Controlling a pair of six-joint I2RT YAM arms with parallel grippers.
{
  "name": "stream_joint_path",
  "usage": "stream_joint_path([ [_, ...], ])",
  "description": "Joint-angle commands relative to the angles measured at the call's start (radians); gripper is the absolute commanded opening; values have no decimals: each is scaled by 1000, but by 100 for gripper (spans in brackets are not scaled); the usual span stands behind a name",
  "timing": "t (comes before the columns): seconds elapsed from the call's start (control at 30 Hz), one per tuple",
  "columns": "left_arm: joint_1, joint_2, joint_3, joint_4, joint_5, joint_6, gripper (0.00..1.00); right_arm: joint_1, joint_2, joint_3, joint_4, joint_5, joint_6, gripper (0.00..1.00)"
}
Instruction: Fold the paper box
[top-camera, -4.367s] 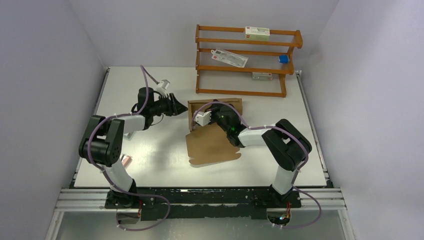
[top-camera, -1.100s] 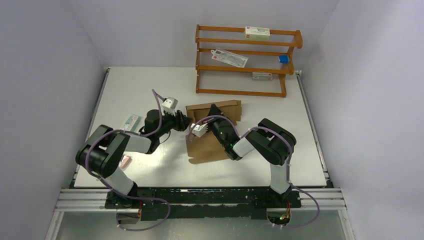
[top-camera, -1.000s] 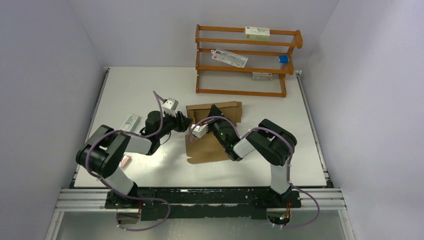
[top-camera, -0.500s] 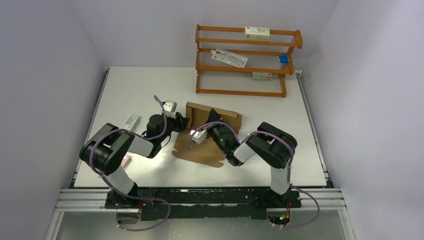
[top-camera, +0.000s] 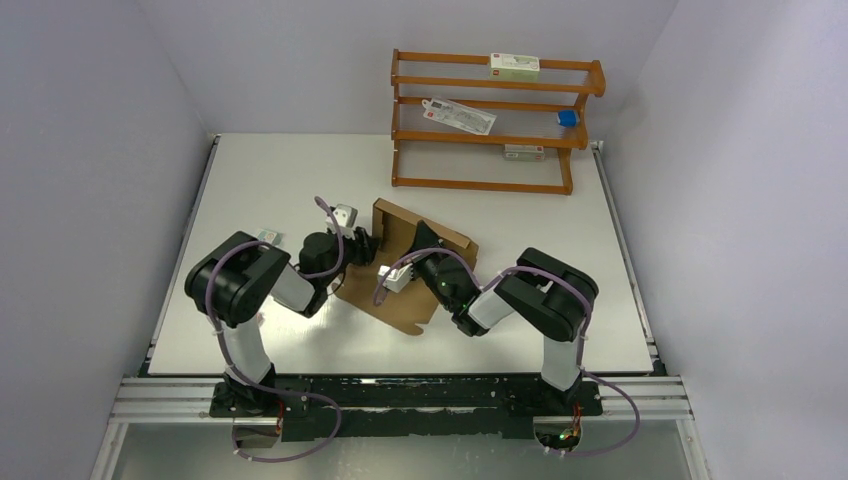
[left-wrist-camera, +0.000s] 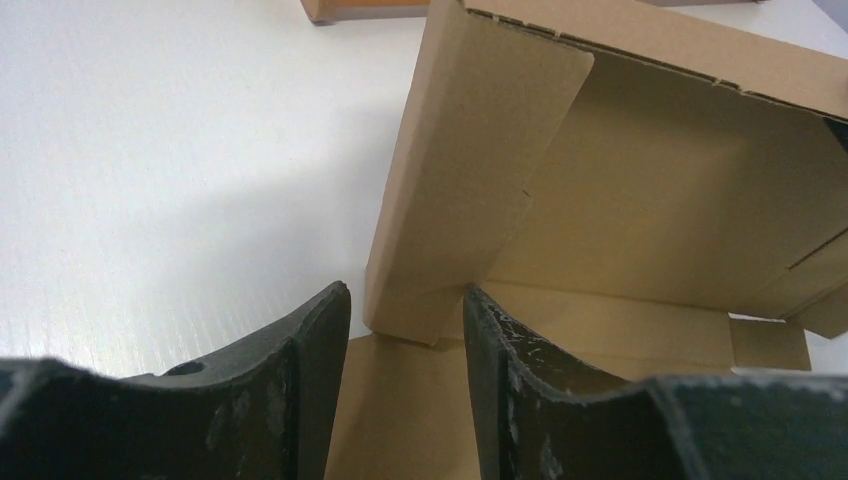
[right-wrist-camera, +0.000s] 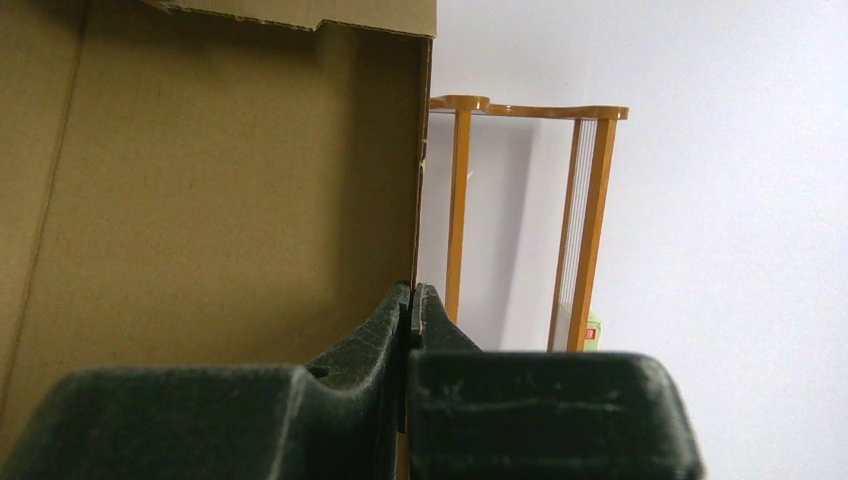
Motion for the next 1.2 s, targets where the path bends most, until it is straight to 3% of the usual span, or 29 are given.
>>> stream_joint_path([
  [0.0, -8, 24, 42, 92, 16, 29, 49, 13, -26, -11, 153, -62, 30, 0],
  [0.1, -6, 31, 59, 77, 4, 25, 44, 13, -36, -10, 122, -73, 33, 0],
  [0.33, 8, 42, 95, 27, -16, -18, 47, 13, -85, -1, -18, -107, 78, 0],
  [0.53, 10, 32, 53, 95, 46, -72, 42, 4, -83, 11, -66, -110, 95, 0],
  [0.7, 12, -28, 42, 17, -3, -57, 33, -1, -73, 10, -50, -107, 90, 0],
  [1.0, -5, 10, -18, 108, -27, -134, 24, 20, -54, 1, -36, -87, 97, 0],
  [1.17, -29, -17, -64, 116, -106, -123, 16, 45, -111, 15, -154, -70, 166, 0],
])
